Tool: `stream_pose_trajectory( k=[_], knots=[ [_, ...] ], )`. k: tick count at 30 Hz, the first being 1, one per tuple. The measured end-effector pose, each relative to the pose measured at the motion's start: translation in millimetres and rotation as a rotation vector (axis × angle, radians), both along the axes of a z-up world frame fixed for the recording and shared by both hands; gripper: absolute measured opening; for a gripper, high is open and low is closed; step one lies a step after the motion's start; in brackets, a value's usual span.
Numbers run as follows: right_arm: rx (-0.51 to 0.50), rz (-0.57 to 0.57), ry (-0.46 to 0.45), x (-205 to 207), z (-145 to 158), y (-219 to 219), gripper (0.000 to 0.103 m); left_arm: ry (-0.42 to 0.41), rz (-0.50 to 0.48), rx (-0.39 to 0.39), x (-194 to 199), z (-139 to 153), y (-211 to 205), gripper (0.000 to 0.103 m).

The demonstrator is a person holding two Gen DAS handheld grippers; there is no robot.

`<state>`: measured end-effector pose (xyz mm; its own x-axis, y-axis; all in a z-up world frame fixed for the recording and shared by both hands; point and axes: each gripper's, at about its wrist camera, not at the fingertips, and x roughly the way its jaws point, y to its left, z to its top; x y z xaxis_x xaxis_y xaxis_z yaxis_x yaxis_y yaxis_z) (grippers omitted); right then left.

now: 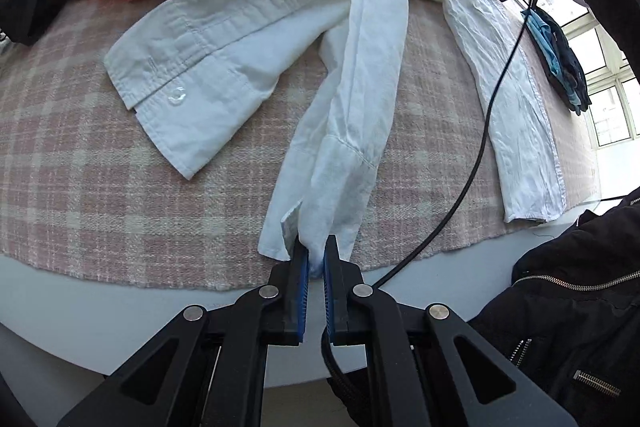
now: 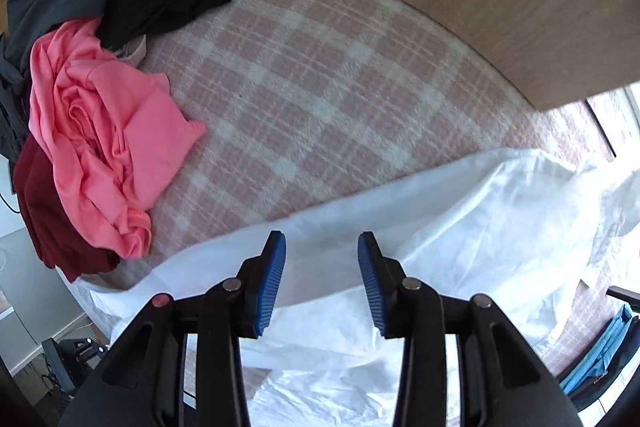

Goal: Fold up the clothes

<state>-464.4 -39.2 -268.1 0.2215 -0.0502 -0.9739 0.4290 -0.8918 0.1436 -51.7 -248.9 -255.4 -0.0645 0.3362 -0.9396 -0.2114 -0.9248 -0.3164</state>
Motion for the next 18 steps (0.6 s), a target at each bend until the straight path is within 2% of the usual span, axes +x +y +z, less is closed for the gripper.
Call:
stream_pose_trajectory(
  k=[2, 6, 14, 18],
  knots=[
    [0.020, -0.034, 0.007, 3.4, -1.8, 13.5, 0.037, 0.001, -0.009, -0.004, -0.4, -1.0, -0.4, 0.006],
    [-0.090, -0.173, -0.014, -2.0, 2.4, 31.5, 0.037, -0.011, -0.035, -0.012, -2.3, -7.1, 5.2, 0.006],
    [-0.049, -0.256, -0.065, 0.0, -19.3, 22.9, 0.038, 0.005, -0.054, -0.006, 0.5, -5.3, 2.9, 0.006],
    [0.006, -0.268, -0.088, 5.5, -29.5, 18.3, 0.039, 0.011, -0.059, 0.002, 2.1, -5.7, -0.1, 0.006]
  ],
)
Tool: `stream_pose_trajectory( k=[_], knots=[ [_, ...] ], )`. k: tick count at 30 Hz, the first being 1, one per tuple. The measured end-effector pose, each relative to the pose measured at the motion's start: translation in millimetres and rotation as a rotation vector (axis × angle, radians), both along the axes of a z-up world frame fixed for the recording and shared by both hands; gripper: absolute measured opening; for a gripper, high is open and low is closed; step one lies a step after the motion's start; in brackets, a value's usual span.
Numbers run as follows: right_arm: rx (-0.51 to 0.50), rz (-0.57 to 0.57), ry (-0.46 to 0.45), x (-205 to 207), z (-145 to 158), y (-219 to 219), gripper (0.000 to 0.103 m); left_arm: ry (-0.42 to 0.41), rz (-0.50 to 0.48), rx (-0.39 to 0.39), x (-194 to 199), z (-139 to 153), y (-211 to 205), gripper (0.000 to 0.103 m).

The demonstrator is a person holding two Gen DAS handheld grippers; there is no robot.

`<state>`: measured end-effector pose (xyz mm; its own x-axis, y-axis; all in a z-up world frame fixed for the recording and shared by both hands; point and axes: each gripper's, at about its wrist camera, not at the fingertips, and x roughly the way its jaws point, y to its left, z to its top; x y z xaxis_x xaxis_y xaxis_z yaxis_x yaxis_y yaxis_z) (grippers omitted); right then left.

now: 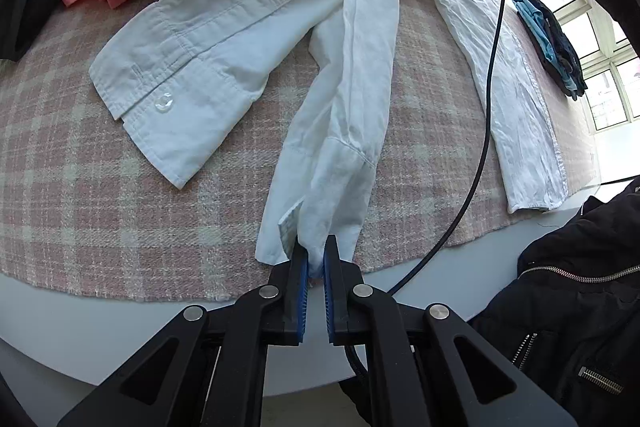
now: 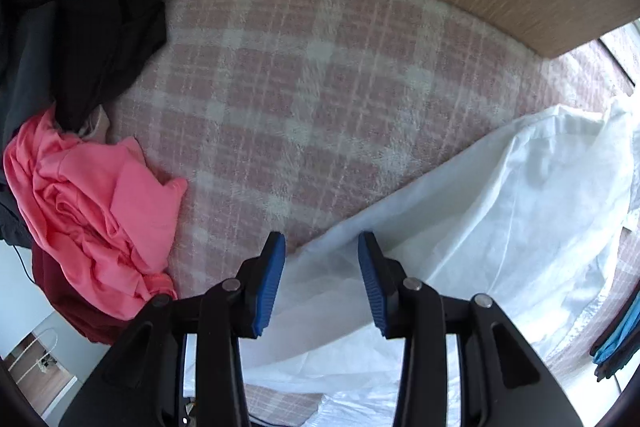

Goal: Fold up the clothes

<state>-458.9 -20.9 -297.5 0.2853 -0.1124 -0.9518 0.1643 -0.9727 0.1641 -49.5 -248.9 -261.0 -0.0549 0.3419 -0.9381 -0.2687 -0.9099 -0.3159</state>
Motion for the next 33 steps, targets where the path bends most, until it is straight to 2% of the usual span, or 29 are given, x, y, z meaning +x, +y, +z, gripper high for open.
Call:
stream_pose_trajectory(
  k=[2, 4, 5, 6, 8, 11, 14, 17, 19, 21, 23, 25, 28, 29, 30, 31, 32, 33],
  knots=[
    [0.033, 0.018, 0.021, 6.1, 2.3, -2.6, 0.038, 0.003, -0.002, 0.007, 0.2, 0.3, -5.3, 0.006],
    [0.084, 0.056, 0.061, 14.4, 5.5, -5.3, 0.028, 0.005, -0.002, 0.014, 0.1, 1.0, -13.6, 0.007],
    [0.115, 0.082, 0.084, 18.8, 7.2, -6.6, 0.015, 0.010, -0.002, 0.011, -0.2, 2.4, -18.2, 0.008],
    [0.117, 0.094, 0.098, 21.8, 8.0, -7.0, 0.007, 0.015, -0.001, 0.009, -0.4, 3.7, -22.7, 0.010],
    [0.079, 0.090, 0.093, 26.7, 9.1, 0.6, 0.003, 0.028, 0.002, -0.005, -3.0, 7.0, -29.3, 0.012],
    [0.025, 0.048, 0.091, 31.9, 10.4, 15.5, 0.002, 0.063, 0.041, -0.085, -5.8, 16.2, -53.9, 0.024],
    [-0.025, 0.006, 0.096, 31.4, 13.1, 32.5, 0.002, 0.112, 0.102, -0.108, -12.5, 33.6, -90.8, 0.027],
    [-0.059, -0.019, 0.098, 33.6, 16.0, 48.7, 0.002, 0.177, 0.154, -0.160, -33.5, 47.0, -121.0, 0.038],
    [-0.070, -0.023, 0.098, 36.4, 18.0, 56.2, 0.002, 0.206, 0.140, -0.173, -55.3, 46.0, -128.0, 0.040],
    [-0.070, -0.018, 0.102, 39.8, 19.8, 60.0, 0.002, 0.222, 0.085, -0.176, -82.5, 36.7, -130.2, 0.043],
    [-0.073, -0.015, 0.103, 42.1, 20.6, 60.0, 0.002, 0.199, 0.048, -0.186, -103.5, 22.7, -127.7, 0.044],
    [-0.084, -0.023, 0.103, 34.2, 10.3, 18.0, 0.002, 0.177, 0.009, -0.170, -117.5, 12.0, -123.2, 0.044],
    [-0.109, -0.041, 0.097, 36.9, 14.8, 23.8, 0.002, 0.157, -0.065, -0.158, -124.6, 2.6, -111.0, 0.047],
    [-0.118, -0.047, 0.097, 36.9, 14.4, 31.3, 0.002, 0.162, -0.086, -0.157, -123.8, 2.8, -106.9, 0.047],
    [-0.127, -0.053, 0.098, 37.1, 13.9, 38.8, 0.002, 0.167, -0.105, -0.155, -123.1, 3.0, -102.9, 0.041],
    [-0.136, -0.060, 0.100, 40.7, 13.1, 46.8, 0.002, 0.162, -0.109, -0.146, -122.0, 3.5, -100.8, 0.029],
    [-0.145, -0.067, 0.102, 44.2, 12.3, 54.6, 0.002, 0.157, -0.112, -0.139, -121.0, 4.0, -98.9, 0.003],
    [-0.160, -0.078, 0.108, 44.9, 12.9, 56.7, 0.002, 0.148, -0.097, -0.139, -119.8, 4.8, -99.3, 0.002]
  ],
)
